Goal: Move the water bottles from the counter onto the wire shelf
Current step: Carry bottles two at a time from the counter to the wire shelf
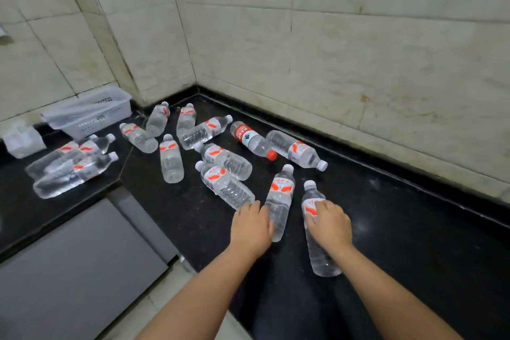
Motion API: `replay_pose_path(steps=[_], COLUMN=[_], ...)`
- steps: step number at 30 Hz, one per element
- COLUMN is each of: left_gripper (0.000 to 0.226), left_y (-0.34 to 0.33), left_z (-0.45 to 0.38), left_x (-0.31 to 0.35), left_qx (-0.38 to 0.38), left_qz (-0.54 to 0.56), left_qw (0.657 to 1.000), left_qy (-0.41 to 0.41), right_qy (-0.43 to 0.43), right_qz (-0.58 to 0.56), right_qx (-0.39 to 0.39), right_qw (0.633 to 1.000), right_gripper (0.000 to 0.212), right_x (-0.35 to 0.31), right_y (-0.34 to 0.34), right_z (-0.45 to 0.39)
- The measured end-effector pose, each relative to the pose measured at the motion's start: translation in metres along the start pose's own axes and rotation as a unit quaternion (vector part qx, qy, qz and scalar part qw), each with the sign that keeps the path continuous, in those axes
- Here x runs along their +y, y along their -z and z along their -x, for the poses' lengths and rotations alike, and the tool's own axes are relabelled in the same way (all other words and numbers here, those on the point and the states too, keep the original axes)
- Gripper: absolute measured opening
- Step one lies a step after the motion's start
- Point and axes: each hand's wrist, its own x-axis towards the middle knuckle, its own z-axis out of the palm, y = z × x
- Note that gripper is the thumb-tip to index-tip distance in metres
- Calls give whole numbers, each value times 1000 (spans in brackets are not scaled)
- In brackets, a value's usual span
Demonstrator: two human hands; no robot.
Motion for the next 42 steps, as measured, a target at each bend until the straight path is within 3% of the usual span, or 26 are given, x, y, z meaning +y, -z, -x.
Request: replay_pose_path(steps=[7, 13, 16, 22, 28, 35, 38, 42], left_gripper=[38, 61, 60, 49, 60, 49, 48, 30], left_y=[-13, -28, -24, -13, -18, -9, 11, 50], left_z=[-123, -188, -204, -225, -237, -237, -220, -177], left_x=[0, -4, -17, -45, -29, -27, -14, 18], left_qx=[-48, -129, -194, -248, -229, -226, -210, -186], left_qz=[42, 124, 180, 227, 182, 195, 213, 149], left_qw=[996, 978, 959, 939, 956, 954, 950, 940], left_qy=[-57, -107, -104, -68, -34, -37, -94, -245], right_qy=[-105, -256, -307, -287, -299, -276, -261, -253], right_qz=[5, -28, -34, 36, 56, 39, 40, 45], right_qx=[-46, -118, -138, -175, -181, -151, -123, -97], right_qw=[993, 959, 941, 941, 935, 948, 957, 962], right_gripper=[39, 39, 42, 46, 33, 28, 31, 29], right_x=[-10, -22, -27, -35, -42, -46, -40, -29], right_y=[-13, -24, -20, -18, -14, 35, 71, 118], right_z=[-70, -111, -128, -148, -154, -133, -105, -49])
